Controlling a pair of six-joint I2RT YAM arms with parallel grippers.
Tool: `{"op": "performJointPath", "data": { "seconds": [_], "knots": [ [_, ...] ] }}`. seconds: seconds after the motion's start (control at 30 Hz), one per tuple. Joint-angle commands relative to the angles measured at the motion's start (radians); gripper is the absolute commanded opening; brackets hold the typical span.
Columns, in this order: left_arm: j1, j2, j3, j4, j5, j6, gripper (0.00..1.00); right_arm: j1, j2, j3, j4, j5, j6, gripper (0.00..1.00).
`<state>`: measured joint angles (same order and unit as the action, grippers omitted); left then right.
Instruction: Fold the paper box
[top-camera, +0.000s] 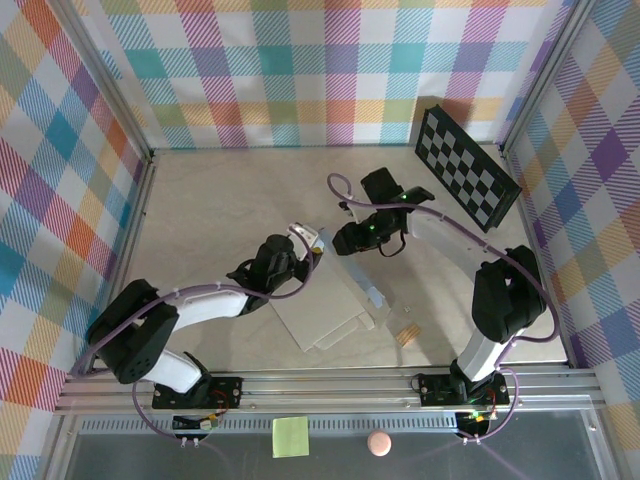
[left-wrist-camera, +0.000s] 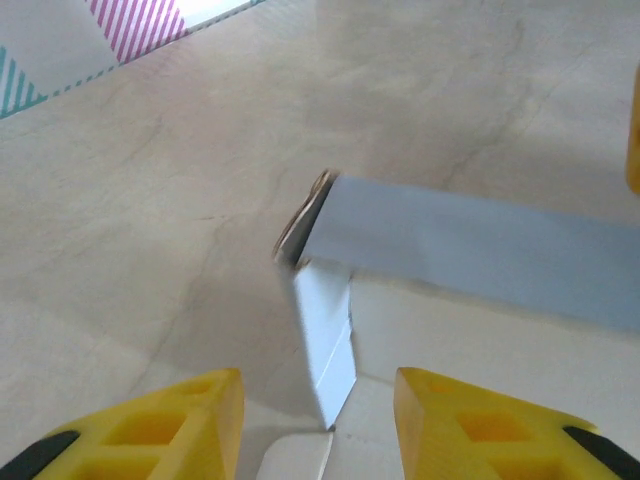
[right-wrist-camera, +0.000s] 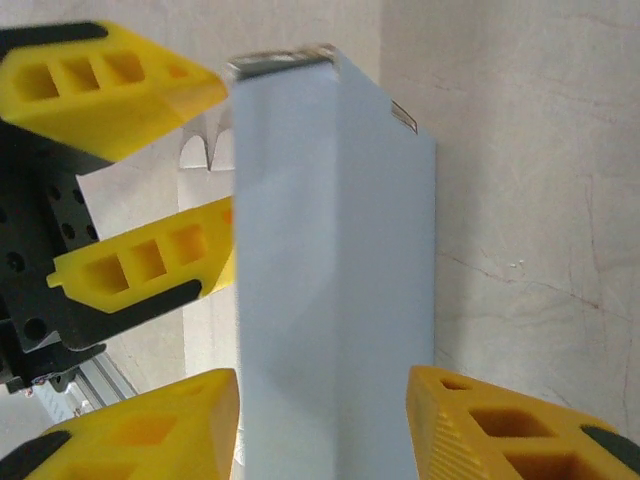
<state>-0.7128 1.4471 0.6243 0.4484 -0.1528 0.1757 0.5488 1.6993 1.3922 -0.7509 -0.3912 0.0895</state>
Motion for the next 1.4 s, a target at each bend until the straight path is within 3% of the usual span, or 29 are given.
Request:
{"op": "performJointPath", "data": {
  "seconds": [0.0, 0.2, 0.4, 0.53, 0.9, 1.37],
  "knots": [
    [0.021, -0.074, -0.047, -0.047, 0.024, -0.011, 0.44, 0.015, 0.028, 0.053, -0.040, 0.030, -0.017, 0.51],
    [0.050, -0.217, -0.111, -0.094, 0.008, -0.055, 0.47, 0.069, 0.081, 0.153, -0.069, 0.118, 0.012, 0.59],
    [0.068, -0.362, -0.175, -0.122, -0.012, -0.101, 0.52, 0.129, 0.177, 0.262, -0.104, 0.260, 0.075, 0.74],
    [0.075, -0.428, -0.194, -0.160, -0.030, -0.104, 0.53, 0.163, 0.270, 0.355, -0.156, 0.357, 0.091, 0.75],
    [0.087, -0.474, -0.222, -0.178, -0.047, -0.114, 0.53, 0.198, 0.447, 0.517, -0.205, 0.433, 0.094, 0.66],
    [0.093, -0.472, -0.225, -0.160, -0.044, -0.129, 0.54, 0.200, 0.491, 0.529, -0.185, 0.449, 0.075, 0.46]
  ]
}}
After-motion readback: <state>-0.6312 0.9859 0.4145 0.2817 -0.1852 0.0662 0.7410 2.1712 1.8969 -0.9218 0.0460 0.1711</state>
